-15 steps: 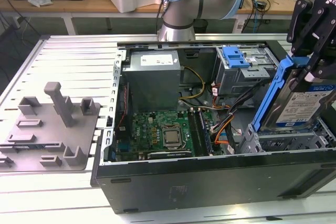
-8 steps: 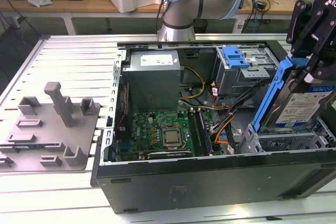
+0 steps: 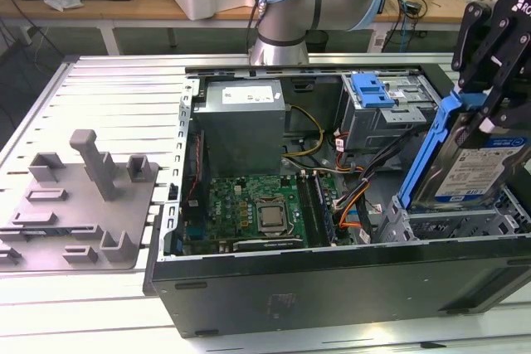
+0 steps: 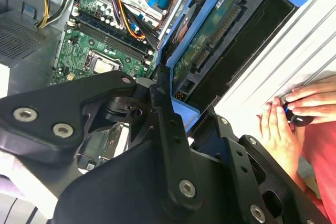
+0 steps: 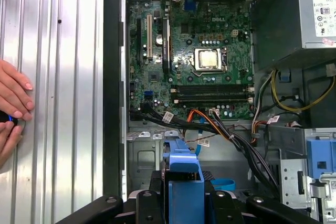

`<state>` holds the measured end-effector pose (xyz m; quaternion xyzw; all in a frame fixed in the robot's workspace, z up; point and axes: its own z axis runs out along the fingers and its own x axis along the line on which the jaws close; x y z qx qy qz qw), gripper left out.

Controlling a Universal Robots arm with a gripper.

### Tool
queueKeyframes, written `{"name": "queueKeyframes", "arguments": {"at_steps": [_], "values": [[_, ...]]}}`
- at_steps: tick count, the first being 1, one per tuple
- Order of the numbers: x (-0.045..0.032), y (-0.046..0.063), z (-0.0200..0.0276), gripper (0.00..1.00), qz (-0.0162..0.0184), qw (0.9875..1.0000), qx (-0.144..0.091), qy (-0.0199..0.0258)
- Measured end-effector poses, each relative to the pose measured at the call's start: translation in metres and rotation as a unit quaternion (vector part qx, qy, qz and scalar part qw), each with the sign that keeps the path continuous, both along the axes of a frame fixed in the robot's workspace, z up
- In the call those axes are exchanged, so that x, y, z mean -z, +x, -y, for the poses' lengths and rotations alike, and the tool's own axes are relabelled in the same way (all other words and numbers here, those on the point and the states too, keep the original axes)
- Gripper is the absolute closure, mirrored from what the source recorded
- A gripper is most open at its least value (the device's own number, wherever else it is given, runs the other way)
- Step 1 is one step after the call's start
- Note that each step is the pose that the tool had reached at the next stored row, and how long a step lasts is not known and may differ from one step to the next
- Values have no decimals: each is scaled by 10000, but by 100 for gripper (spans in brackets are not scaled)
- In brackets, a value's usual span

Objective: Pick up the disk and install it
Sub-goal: 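Insert the disk into the insertion slot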

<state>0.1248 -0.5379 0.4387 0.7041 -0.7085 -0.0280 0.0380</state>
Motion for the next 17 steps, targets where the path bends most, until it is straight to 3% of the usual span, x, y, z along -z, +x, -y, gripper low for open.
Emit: {"name": "queueKeyframes", "arguments": {"at_steps": [17], "values": [[65,0,0,63,0,10000,0,-1]]}}
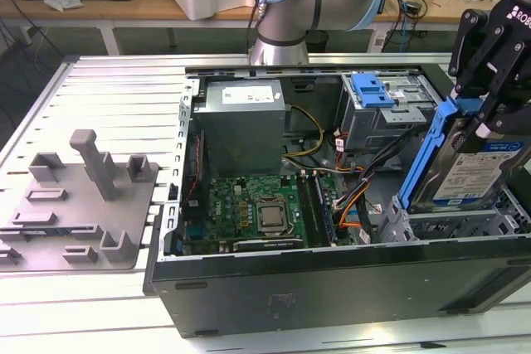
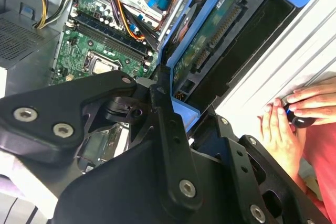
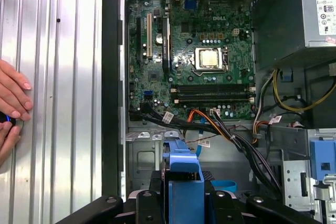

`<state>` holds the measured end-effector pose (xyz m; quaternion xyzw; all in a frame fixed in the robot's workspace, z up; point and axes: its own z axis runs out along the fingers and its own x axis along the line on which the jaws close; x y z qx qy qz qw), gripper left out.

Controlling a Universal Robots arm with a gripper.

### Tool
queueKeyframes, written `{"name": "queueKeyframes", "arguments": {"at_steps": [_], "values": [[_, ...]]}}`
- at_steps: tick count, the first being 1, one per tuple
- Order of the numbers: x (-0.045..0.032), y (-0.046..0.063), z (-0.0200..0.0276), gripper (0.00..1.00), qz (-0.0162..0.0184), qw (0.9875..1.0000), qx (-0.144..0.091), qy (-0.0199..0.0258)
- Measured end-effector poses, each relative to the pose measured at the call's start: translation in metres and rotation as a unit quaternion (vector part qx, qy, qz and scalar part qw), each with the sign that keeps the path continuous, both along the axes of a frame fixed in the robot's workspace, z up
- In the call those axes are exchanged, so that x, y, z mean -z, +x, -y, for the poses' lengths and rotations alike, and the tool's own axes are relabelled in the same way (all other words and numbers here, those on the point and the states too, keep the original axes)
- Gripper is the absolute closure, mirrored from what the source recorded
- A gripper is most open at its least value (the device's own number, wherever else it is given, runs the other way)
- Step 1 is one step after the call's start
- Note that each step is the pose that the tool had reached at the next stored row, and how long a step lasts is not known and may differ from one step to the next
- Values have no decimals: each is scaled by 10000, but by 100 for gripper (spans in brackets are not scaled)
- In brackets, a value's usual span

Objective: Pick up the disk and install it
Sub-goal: 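Insert the disk into the insertion slot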

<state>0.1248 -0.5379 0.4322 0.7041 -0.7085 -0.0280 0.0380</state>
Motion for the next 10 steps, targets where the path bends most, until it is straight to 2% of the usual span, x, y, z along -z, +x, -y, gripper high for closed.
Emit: {"name": "queueKeyframes", "arguments": {"at_steps": [10], "values": [[9,0,0,63,-1,10000,0,2]]}}
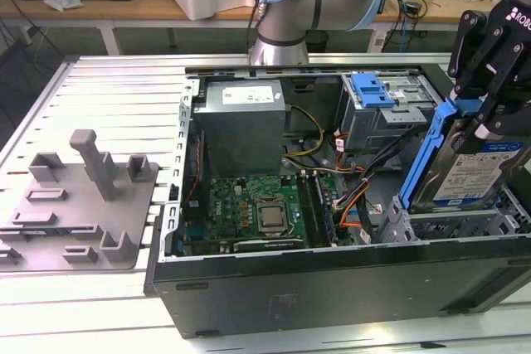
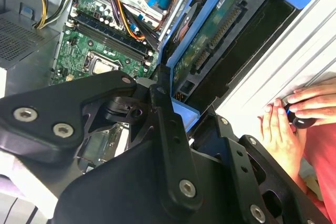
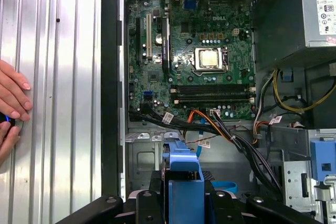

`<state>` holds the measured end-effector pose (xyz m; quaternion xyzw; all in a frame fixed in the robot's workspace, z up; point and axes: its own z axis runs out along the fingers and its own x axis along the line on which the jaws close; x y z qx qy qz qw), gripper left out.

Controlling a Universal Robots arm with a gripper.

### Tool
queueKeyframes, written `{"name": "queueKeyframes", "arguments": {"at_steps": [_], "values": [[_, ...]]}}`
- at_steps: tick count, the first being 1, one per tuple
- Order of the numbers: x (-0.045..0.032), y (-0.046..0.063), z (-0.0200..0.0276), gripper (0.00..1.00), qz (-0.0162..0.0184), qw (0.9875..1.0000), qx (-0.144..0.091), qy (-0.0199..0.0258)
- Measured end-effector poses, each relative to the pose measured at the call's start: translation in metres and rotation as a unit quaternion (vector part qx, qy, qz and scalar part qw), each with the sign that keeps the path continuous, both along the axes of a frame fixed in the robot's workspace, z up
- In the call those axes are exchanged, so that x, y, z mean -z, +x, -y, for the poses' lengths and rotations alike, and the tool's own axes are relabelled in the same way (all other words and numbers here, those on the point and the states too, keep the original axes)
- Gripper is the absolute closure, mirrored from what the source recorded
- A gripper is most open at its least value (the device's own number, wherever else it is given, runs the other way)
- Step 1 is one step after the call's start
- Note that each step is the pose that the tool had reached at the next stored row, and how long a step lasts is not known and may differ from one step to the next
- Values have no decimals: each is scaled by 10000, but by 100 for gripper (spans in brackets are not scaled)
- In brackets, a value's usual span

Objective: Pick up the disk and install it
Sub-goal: 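Insert the disk into the insertion slot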

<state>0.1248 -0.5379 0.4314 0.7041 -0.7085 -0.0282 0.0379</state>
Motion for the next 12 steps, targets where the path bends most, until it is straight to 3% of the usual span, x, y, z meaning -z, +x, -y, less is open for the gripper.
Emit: {"name": "queueKeyframes", "arguments": {"at_steps": [12], "values": [[-83,0,0,63,-27,10000,0,-1]]}}
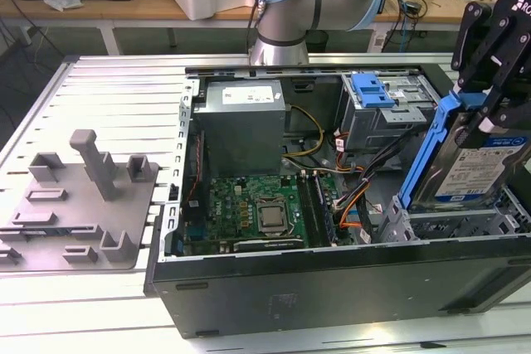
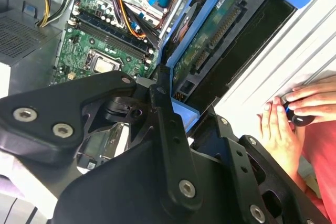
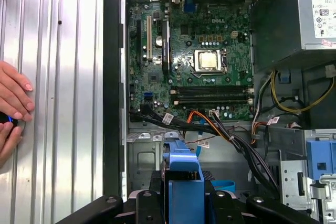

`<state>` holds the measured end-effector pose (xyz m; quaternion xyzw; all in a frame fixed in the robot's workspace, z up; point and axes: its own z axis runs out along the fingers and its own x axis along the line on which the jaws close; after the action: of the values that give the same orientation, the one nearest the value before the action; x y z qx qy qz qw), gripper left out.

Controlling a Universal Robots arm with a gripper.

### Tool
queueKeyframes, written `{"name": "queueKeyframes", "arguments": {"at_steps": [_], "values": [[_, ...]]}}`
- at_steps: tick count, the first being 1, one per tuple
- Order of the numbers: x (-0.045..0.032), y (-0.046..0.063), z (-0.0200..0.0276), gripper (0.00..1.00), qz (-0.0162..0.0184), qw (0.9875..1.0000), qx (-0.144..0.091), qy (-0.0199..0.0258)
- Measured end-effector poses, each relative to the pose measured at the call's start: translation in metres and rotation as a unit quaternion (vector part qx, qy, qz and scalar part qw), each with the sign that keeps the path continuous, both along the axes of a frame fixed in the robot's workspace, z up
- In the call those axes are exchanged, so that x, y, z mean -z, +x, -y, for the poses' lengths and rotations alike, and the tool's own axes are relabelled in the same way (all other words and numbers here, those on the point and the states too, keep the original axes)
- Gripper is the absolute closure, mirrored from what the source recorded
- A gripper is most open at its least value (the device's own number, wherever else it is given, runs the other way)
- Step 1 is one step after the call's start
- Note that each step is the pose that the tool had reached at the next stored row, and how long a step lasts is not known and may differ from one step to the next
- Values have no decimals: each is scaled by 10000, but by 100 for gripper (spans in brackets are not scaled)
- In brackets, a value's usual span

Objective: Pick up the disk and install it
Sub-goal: 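Insert the disk into the insertion slot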

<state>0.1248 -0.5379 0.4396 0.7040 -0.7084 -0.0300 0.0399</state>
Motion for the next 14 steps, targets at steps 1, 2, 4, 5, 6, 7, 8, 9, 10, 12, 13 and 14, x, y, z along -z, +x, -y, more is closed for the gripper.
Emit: {"name": "queueKeyframes", "arguments": {"at_steps": [1,2,4,5,6,7,8,9,10,12,13,14], "values": [[-3,0,0,63,-1,10000,0,0],[-6,0,0,63,-2,10000,0,-1],[-19,0,0,63,-5,10000,0,-1],[-22,0,0,63,-7,10000,1,0],[-22,0,0,63,-7,10000,0,1],[-23,0,0,63,-7,10000,0,0],[-23,0,0,63,-7,10000,0,0],[-23,0,0,63,-8,10000,0,0],[-23,0,0,63,-8,10000,0,0],[-24,0,2,63,-8,10000,1,-1],[-25,0,4,63,-8,10000,2,-2],[-24,2,5,63,-8,10000,3,-1]]}}
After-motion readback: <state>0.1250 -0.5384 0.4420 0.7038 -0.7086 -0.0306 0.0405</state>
